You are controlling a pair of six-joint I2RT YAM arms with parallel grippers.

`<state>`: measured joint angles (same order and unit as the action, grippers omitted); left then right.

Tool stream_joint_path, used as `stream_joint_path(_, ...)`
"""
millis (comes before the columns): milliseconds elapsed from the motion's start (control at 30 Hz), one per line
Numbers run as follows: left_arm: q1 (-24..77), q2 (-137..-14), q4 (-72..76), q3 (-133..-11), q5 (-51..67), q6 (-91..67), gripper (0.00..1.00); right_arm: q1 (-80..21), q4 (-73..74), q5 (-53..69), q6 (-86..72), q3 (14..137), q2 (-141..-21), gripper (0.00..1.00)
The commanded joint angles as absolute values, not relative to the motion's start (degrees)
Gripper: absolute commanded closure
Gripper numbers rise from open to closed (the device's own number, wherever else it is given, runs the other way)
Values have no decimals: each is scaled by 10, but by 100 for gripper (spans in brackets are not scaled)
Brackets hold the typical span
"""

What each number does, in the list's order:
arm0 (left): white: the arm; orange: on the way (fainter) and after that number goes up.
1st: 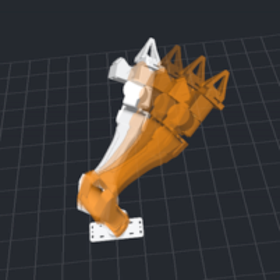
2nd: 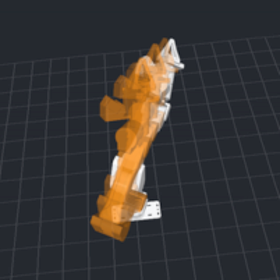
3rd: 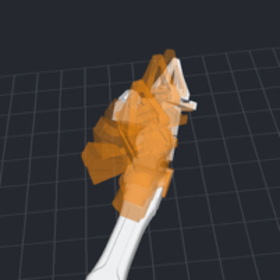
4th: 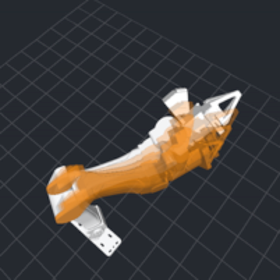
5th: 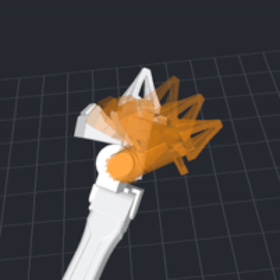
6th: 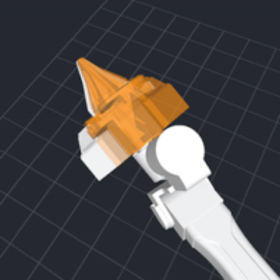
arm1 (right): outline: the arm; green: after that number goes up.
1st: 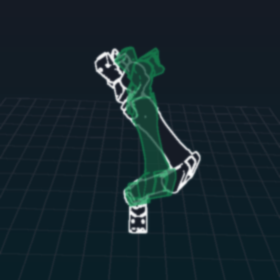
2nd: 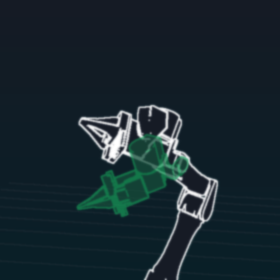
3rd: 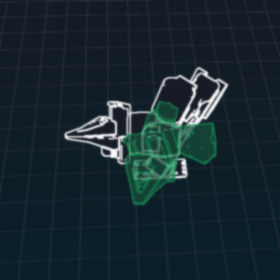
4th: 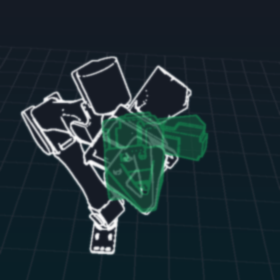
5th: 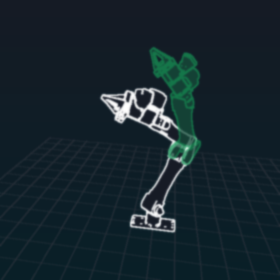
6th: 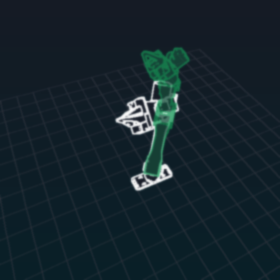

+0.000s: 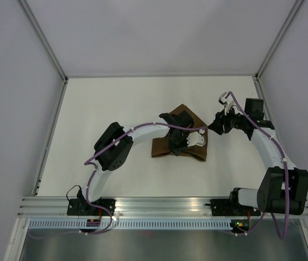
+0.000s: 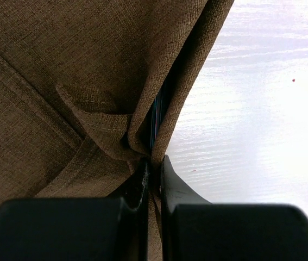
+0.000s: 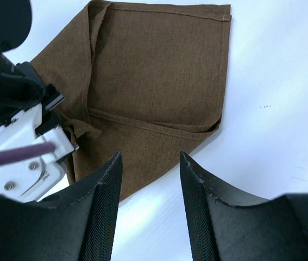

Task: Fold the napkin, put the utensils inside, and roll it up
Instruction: Roll the napkin at the center of the board.

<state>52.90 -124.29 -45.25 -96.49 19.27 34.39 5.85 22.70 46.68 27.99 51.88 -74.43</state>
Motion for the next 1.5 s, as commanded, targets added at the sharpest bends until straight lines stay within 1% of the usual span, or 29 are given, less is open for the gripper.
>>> stream_joint_path(0,519,-1265,-504,-993,247,311,98,58,202,509,318,514,-722,48)
stream_joint_path(267,481,-1285,-526,-1001,314,308,98,60,242,549,335,527,-658,48)
stream_joint_path(367,475,-1303,-548,-1026,330,308,98,60,311,597,399,540,-645,46)
stream_joint_path(400,475,-1309,-553,-1043,333,308,98,59,369,606,455,549,-645,46)
stream_joint_path(433,474,-1316,-561,-1053,334,309,98,57,398,615,488,552,-645,46)
stream_joint_path(500,474,-1333,-576,-1079,337,310,98,43,470,608,550,553,-651,46)
stream_joint_path(567,473,-1346,-592,-1098,344,311,98,26,475,580,586,540,-651,46)
stream_joint_path(633,471,-1361,-599,-1116,351,311,98,4,464,563,599,512,-646,47)
stream_joint_path(667,470,-1367,-602,-1121,357,312,98,-28,456,545,598,501,-636,47)
stream_joint_path(900,465,-1400,-624,-1150,369,312,98,-133,348,456,577,398,-595,46)
stream_joint_path(1167,463,-1408,-633,-1150,372,313,98,-187,220,397,548,345,-646,46)
stream_joint_path(1233,463,-1408,-634,-1153,374,313,98,-200,188,374,539,342,-660,43)
stream_joint_path(1467,462,-1411,-638,-1158,378,316,98,-251,103,315,523,335,-714,37)
